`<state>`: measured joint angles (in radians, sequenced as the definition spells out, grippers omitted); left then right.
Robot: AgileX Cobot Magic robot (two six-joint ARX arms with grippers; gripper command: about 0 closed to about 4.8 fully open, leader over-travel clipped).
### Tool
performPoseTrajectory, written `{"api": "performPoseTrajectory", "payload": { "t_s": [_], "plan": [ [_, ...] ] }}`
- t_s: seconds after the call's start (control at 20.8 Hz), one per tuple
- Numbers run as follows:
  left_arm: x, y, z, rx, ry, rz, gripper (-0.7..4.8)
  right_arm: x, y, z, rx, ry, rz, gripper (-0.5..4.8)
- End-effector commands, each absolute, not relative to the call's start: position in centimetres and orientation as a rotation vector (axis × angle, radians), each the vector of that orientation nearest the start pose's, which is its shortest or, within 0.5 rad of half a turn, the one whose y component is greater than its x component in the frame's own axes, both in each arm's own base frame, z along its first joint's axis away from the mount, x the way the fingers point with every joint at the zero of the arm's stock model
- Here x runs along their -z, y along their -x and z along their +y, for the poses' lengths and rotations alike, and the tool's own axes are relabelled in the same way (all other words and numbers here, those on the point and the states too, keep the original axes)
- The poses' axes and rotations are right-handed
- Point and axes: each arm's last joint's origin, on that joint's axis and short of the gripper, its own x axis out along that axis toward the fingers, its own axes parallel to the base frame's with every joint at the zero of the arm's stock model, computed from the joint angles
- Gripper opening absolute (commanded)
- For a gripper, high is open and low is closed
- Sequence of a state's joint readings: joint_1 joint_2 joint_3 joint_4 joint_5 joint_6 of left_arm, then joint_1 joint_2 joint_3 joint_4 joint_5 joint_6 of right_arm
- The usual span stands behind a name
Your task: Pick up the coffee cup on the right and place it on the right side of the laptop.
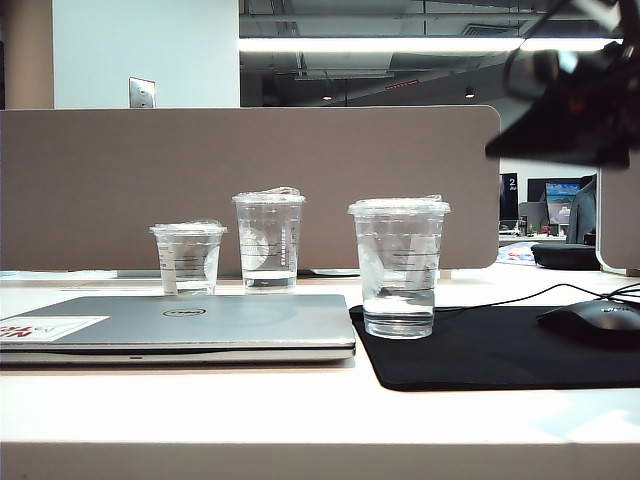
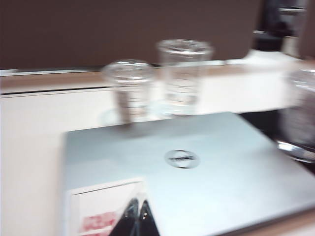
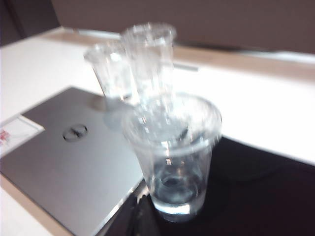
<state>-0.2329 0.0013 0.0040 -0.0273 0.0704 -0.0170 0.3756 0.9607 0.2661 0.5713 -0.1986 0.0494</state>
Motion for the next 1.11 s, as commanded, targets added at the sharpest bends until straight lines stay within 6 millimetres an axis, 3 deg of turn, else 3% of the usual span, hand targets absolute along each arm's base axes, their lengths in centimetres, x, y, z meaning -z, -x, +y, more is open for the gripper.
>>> {"api": "performPoseTrajectory", "payload": {
  "t_s": [0.05,0.63,1.11],
  "plan": [
    [-16.4,-9.6,-1.7,0.225,0.014,0.017,-0.05,-21.2,-16.7,7.2,-0.567,-0.048,0.055,-0.09],
    [-16.4,-9.7,-0.4,0.096,0.015,0.015,-0.05,-23.2,-15.7,6.3,-0.412,-0.065,-0.067,-0.09],
    [-16.4,-9.7,-0.1,0.056,0.016,0.015,-0.05,-22.6,-15.7,6.2,-0.389,-0.054,-0.003,-0.09]
  ]
}}
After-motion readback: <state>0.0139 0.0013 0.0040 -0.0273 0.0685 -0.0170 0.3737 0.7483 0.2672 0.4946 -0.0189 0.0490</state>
